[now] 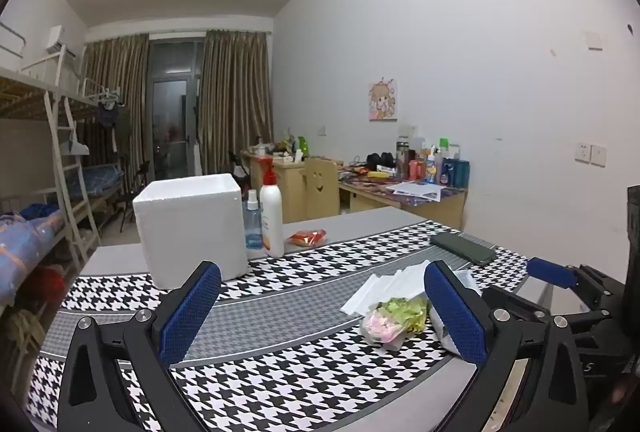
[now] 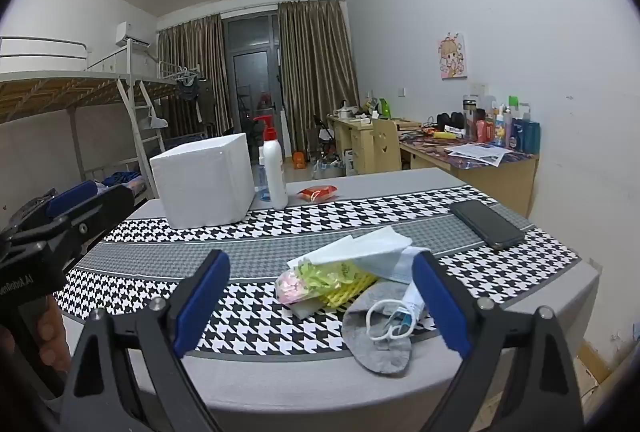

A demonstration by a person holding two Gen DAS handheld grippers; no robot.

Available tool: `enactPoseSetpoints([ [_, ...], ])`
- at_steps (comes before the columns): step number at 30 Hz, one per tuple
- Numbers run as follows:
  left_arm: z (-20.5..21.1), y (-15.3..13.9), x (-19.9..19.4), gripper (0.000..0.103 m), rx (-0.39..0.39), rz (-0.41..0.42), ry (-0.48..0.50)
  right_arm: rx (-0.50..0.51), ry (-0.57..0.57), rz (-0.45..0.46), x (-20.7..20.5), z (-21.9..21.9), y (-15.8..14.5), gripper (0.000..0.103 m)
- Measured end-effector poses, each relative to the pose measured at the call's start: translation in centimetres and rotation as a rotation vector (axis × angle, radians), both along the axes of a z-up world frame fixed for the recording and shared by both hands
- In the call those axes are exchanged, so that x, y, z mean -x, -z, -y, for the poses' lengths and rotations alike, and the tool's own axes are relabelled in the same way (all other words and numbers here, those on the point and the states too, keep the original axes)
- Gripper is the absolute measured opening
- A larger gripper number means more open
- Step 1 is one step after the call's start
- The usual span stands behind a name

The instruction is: Organize soft objects

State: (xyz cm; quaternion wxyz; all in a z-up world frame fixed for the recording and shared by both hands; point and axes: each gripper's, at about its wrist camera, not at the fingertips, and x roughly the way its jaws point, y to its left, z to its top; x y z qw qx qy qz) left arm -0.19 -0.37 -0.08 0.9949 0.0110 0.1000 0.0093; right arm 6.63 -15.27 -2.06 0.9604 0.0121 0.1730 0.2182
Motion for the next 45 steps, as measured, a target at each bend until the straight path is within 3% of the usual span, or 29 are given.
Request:
enactPoseSetpoints([
  [3,-0.8,0.1,-0.5,0.102,0.056,-0.023,0.009,0.003,-0.003,0.006,0.1,0.0,0.0,0.095],
  [45,-0.8,0.7,-1.5,0.102,0.063,-0.067,-0.011,-0.007,0.006,0.044,0.2,0.1,-0.4,0.095],
])
